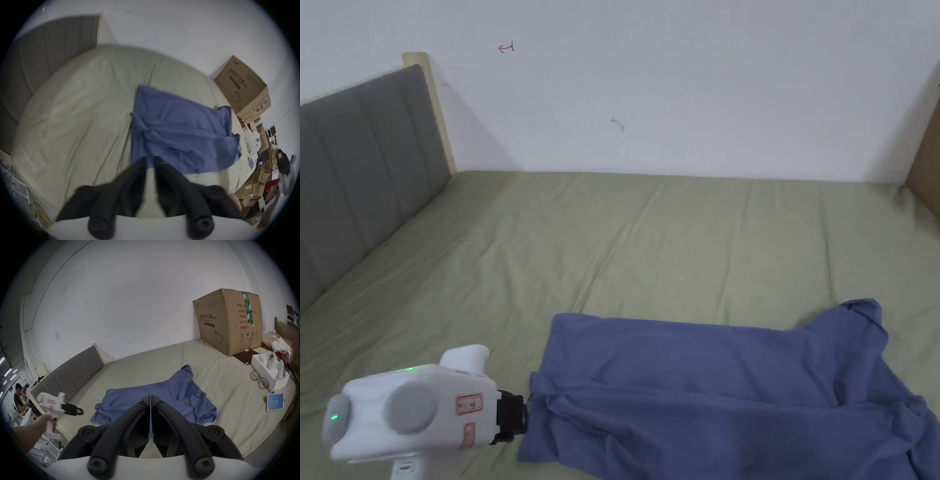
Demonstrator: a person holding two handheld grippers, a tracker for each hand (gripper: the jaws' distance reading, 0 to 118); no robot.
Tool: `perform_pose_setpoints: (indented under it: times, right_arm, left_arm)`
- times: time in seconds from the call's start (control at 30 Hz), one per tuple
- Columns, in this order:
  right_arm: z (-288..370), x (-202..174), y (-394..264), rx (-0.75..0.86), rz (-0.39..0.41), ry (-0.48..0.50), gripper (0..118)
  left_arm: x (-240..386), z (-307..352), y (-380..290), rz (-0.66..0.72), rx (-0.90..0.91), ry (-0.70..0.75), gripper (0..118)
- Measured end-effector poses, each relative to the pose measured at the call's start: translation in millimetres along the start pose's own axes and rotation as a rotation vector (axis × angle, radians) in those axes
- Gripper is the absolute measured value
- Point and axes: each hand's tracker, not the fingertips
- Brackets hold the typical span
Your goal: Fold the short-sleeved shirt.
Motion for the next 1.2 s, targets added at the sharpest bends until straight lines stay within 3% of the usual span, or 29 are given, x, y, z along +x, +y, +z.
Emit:
perform_pose_setpoints:
  times: [0.03,0.07,0.1,0.23,0.33,0.43,0.5,0.53,0.63,0.67,0.73,0.9,0.93,1.0,1.03,1.07,1.1,1.2]
  right_arm:
    - [0.4,-0.3,-1.1,-0.007,-0.006,0.002,3]
    - [-0.6,1.7,-2.0,-0.018,-0.011,0.001,3]
    - [-1.4,3.5,-2.8,-0.029,-0.019,-0.001,3]
    - [-7.7,17.7,-11.7,-0.081,-0.073,-0.007,3]
    - [-14.2,17.4,-15.9,-0.113,-0.111,-0.019,3]
    - [-18.8,27.9,-20.1,-0.126,-0.139,-0.024,3]
    - [-20.8,31.8,-22.3,-0.133,-0.152,-0.031,3]
    - [-21.6,34.2,-23.2,-0.135,-0.160,-0.035,3]
    - [-23.3,52.2,-25.6,-0.147,-0.189,-0.057,3]
    - [-23.2,59.4,-27.1,-0.145,-0.177,-0.080,3]
    - [-23.3,72.1,-25.4,-0.134,-0.197,-0.083,3]
    - [-47.6,112.2,5.7,-0.195,-0.173,-0.101,3]
    - [-59.3,123.2,13.8,-0.188,-0.144,-0.141,14]
    - [-93.3,152.4,24.6,-0.324,-0.257,-0.114,44]
    - [-109.5,165.8,26.9,-0.388,-0.312,-0.113,44]
    - [-128.3,176.0,23.6,-0.506,-0.399,-0.126,100]
    - [-144.6,185.6,18.2,-0.562,-0.422,-0.138,118]
    - [-177.6,201.5,7.1,-0.659,-0.378,-0.228,118]
  left_arm:
    - [-4.4,-16.7,3.1,0.010,-0.026,0.047,54]
    - [-8.4,-33.1,6.3,-0.022,-0.049,0.122,96]
    - [-5.4,-45.1,4.3,-0.045,-0.063,0.160,103]
    - [-4.6,-85.1,4.7,-0.088,-0.146,0.172,101]
    - [0.1,-112.2,0.1,-0.147,-0.182,0.224,118]
    - [14.0,-117.2,2.1,-0.106,-0.205,0.264,118]
    - [24.4,-105.5,2.7,-0.115,-0.204,0.247,107]
    - [29.5,-99.4,1.1,-0.119,-0.196,0.242,94]
    - [47.2,-78.3,-9.2,-0.275,-0.124,0.209,14]
    - [53.1,-77.1,-13.4,-0.315,-0.123,0.199,8]
    - [57.5,-77.3,-18.9,-0.391,-0.109,0.241,6]
    - [33.1,-60.0,-4.1,-0.296,-0.090,0.170,5]
    - [30.8,-53.8,-2.7,-0.296,-0.081,0.168,5]
    - [29.5,-46.3,-2.4,-0.323,-0.064,0.208,5]
    - [29.4,-40.8,-2.6,-0.334,-0.061,0.218,5]
    - [26.6,-38.2,-1.4,-0.317,-0.066,0.200,5]
    - [24.7,-36.6,-1.0,-0.282,-0.074,0.175,5]
    - [23.8,-33.4,-1.5,-0.236,-0.073,0.160,5]
